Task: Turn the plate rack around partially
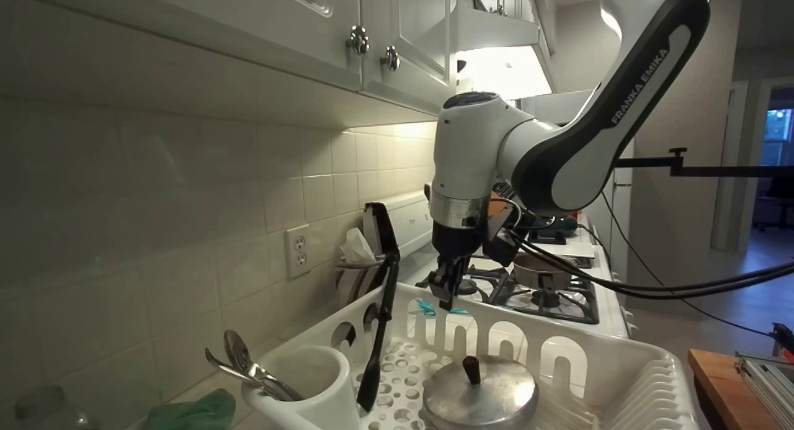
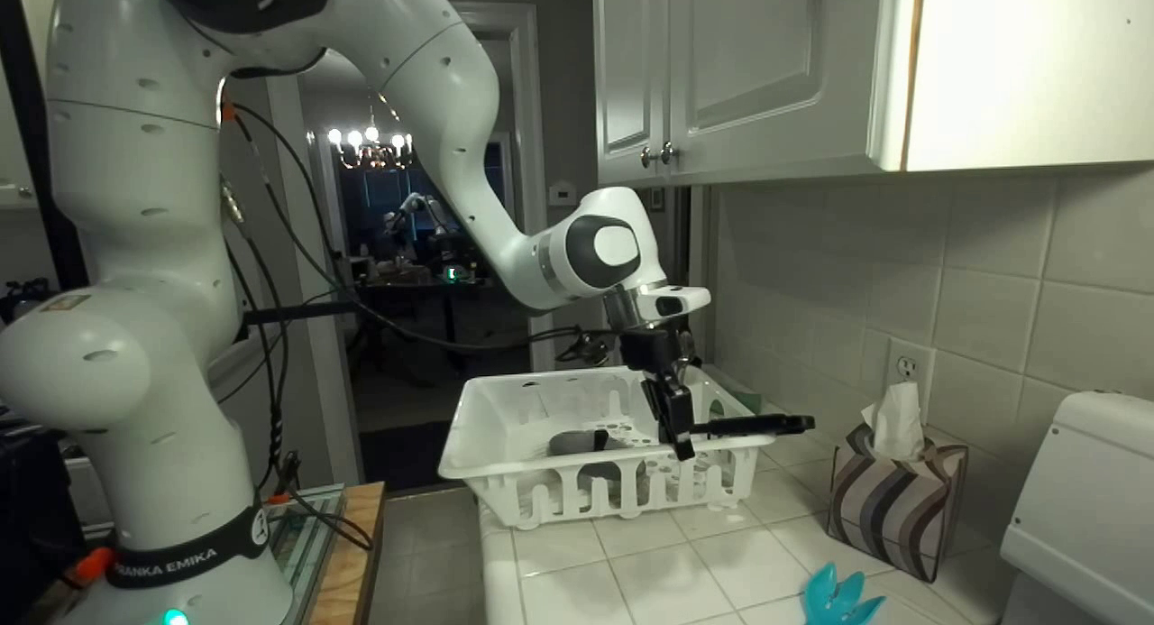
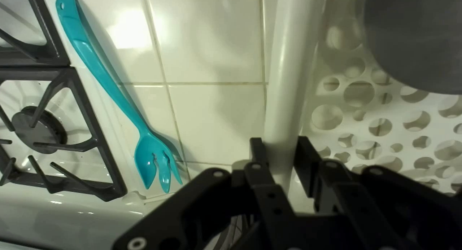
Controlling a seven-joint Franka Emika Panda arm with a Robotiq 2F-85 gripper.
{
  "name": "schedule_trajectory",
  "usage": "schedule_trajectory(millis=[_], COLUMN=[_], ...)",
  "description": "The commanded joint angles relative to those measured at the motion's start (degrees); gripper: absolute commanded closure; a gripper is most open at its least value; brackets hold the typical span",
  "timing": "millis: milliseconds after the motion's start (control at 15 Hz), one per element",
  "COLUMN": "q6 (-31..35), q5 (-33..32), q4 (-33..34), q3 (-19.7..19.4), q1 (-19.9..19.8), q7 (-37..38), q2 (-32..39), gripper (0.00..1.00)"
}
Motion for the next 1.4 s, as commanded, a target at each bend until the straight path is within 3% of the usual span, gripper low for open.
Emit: schedule_trajectory(millis=[0,1133,1200,1267,1333], q6=[1.18,3.63,3.35,3.02,2.67], q5=[-2.8,-1.12,-0.97,-0.7,-0.41], q4=[2.09,6.16,6.06,5.99,5.71], q3=[-1.66,-3.02,-2.99,-2.91,-2.9], q1=[1.56,5.02,5.33,5.47,5.54], q7=[0.97,1.72,1.92,1.69,1.58], q2=[1.18,5.15,4.91,4.73,4.24], gripper=[0.94,0.94,0.89,0.49,0.48])
